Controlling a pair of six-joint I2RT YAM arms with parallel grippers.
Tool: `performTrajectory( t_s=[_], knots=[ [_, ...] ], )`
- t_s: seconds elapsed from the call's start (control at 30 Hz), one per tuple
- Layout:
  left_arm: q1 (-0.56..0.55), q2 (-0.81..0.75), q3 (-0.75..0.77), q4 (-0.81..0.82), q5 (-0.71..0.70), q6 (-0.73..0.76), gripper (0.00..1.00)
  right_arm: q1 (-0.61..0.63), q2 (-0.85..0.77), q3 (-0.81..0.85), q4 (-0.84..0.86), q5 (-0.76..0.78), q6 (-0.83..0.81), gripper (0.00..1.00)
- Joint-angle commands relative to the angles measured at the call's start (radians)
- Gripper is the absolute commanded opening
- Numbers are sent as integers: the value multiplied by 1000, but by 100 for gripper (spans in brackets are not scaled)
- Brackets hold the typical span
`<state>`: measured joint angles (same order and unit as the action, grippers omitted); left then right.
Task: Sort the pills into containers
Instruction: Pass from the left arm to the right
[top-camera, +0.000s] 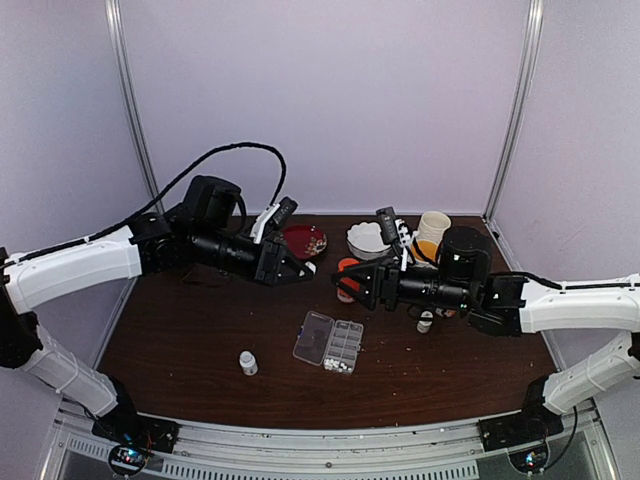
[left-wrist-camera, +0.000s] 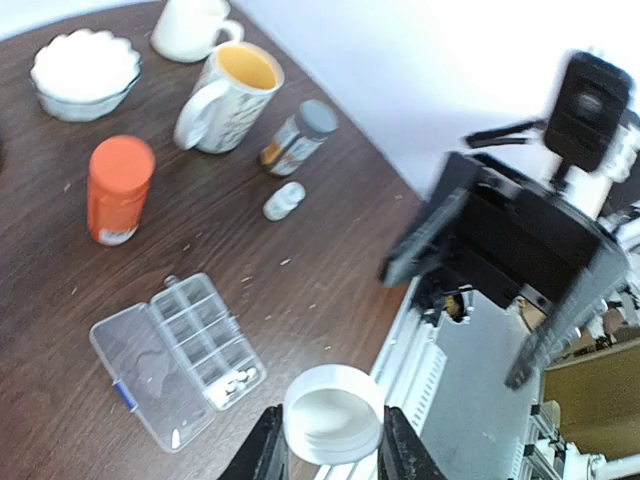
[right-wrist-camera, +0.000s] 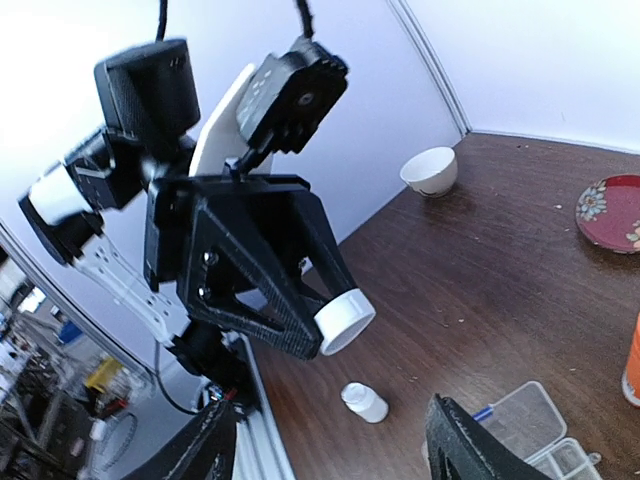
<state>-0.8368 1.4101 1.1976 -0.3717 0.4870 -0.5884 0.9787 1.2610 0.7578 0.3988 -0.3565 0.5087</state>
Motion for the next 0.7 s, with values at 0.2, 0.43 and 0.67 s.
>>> performTrajectory(
  t_s=[0.2, 0.43, 0.67],
  knots=[
    [6, -116, -36, 376, 171, 130, 30, -17, 69, -23, 501, -196, 725, 67],
    [5, -128, 36, 471, 197, 218, 32, -17, 159, 29, 800, -198, 1047, 68],
    [7, -116, 43, 483, 224, 248, 32, -16, 129, 80, 657, -188, 1011, 66]
  ],
)
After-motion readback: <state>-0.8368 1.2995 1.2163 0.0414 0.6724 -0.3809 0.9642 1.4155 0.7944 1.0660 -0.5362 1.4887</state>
